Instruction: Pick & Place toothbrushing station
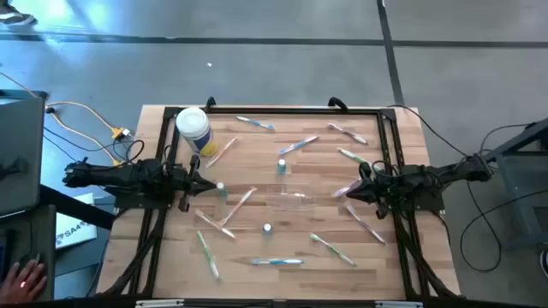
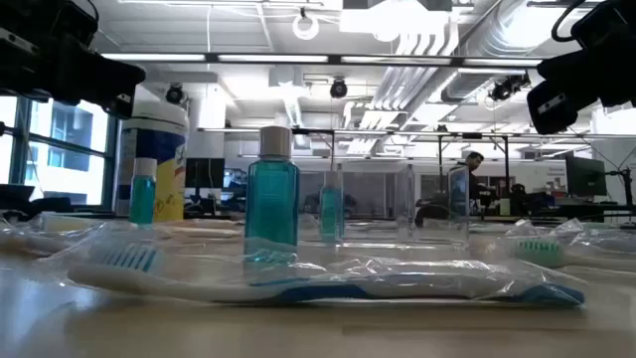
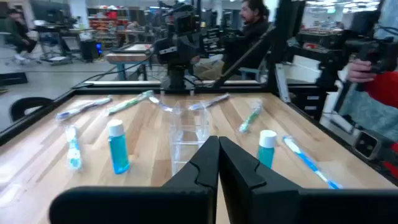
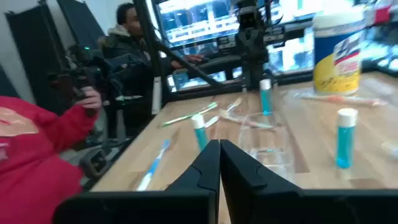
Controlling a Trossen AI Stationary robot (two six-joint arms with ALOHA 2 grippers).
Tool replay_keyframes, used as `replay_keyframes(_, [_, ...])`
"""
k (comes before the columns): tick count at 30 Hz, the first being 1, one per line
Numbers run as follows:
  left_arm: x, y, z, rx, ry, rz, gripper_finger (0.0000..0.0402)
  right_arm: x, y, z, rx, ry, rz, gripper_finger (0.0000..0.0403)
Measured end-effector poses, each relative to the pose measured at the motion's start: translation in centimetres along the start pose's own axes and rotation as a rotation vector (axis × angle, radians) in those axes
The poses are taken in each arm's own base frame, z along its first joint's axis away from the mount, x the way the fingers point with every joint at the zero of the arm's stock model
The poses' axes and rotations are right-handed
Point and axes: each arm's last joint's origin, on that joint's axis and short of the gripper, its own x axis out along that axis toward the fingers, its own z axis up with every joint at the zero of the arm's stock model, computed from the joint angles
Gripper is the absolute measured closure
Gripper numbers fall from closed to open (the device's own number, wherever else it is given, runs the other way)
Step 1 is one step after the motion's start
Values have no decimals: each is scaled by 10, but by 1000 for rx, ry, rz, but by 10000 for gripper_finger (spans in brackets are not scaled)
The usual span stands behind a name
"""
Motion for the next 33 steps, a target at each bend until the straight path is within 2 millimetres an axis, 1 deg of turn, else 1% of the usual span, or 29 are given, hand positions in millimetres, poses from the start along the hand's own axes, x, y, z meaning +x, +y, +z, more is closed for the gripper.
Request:
replay_keyframes(8, [0,0,0,1,0,1,394,0,0,0,-50,-4,-3,399])
replay_keyframes(11, [0,0,0,0,0,1,394,0,0,0,-34,-4,-2,399])
replay_keyframes(16, [0,0,0,0,1,1,394,0,0,2,55,-24,-21,399])
replay_keyframes(26, [0,0,0,0,0,15,394,0,-1,3,36,-35,-35,397])
replay_keyframes(29, [0,0,0,0,0,15,394,-1,1,10,52,-35,-42,377])
replay_keyframes(31, [0,0,0,0,0,15,394,-2,2,15,46,-41,-43,353])
replay_keyframes(33, [0,0,0,0,1,15,394,-1,3,21,-7,-43,-50,323])
